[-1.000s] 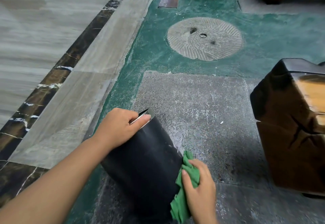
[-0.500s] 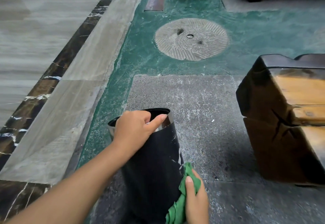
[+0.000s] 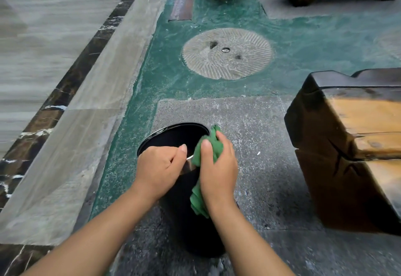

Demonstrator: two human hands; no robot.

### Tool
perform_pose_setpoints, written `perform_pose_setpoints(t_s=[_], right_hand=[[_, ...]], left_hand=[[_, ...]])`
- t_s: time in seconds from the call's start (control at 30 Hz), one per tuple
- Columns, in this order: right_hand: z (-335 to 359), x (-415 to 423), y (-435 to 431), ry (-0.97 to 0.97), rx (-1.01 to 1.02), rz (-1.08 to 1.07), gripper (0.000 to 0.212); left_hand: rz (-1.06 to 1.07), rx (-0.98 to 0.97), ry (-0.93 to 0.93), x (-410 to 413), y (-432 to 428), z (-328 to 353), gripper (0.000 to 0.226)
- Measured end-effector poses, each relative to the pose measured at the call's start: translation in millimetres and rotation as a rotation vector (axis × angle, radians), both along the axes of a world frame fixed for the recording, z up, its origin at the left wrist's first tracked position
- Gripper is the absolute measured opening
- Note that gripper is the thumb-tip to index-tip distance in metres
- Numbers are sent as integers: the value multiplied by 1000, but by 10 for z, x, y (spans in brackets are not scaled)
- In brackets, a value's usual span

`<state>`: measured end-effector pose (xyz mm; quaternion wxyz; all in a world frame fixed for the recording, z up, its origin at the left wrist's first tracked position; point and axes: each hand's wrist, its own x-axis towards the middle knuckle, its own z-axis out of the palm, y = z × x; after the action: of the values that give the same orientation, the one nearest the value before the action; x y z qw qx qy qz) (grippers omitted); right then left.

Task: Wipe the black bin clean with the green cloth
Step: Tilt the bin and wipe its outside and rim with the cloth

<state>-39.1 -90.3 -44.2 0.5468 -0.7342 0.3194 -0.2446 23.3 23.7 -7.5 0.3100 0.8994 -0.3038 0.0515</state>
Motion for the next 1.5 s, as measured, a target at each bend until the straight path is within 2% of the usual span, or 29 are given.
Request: perform_pose_setpoints(t_s=[0.17,0.33,0.43,0.53,0.63,0.73,0.8,0.9,0.97,1.03,1.1,1.17,1.23,1.3,1.4,1.5], right_hand=[[50,333,-137,85,140,62,42],[-659,161,-237,392,319,219,41],[-1156,-101,-134,501,404,164,43],[-1394,-291,88,487,516,35,41],[-1416,-322,298,368,680,-171,37],[-1314,-250,451,267,783,-293,32],[-1236,-189,522,229,798,-321,31],[-1088,-85,576,188,789,-320,32],[-935,-3,598,162,720,-284,31],[-704,112,616,64,589,-220,39],[-437,257,678,-44,409,-84,59],[-207,422,786,-47,216,45,76],[-53,591,824,5,102,97,81],[-17,744,763,30,-6,147,74],[-106,1001,584,66,-3,216,59],[-356,1178,483,185,143,267,63]], left_hand=[[7,-65,104,61,182,-28,53],[39,-141,210,116,553,-89,46],[45,-129,240,151,714,-57,45],[46,-57,181,116,741,18,39],[26,-13,42,-4,689,92,35],[18,65,-46,-110,633,133,41],[-35,212,-155,-185,602,101,49],[0,407,-229,-183,536,84,55],[68,454,-232,-92,482,103,56],[146,477,-206,-6,438,112,57],[195,484,-185,39,441,93,62],[212,460,-189,92,458,91,65],[209,427,-214,141,489,88,64],[209,403,-230,178,559,62,61],[226,384,-198,228,737,7,59],[261,319,-149,261,911,-26,56]])
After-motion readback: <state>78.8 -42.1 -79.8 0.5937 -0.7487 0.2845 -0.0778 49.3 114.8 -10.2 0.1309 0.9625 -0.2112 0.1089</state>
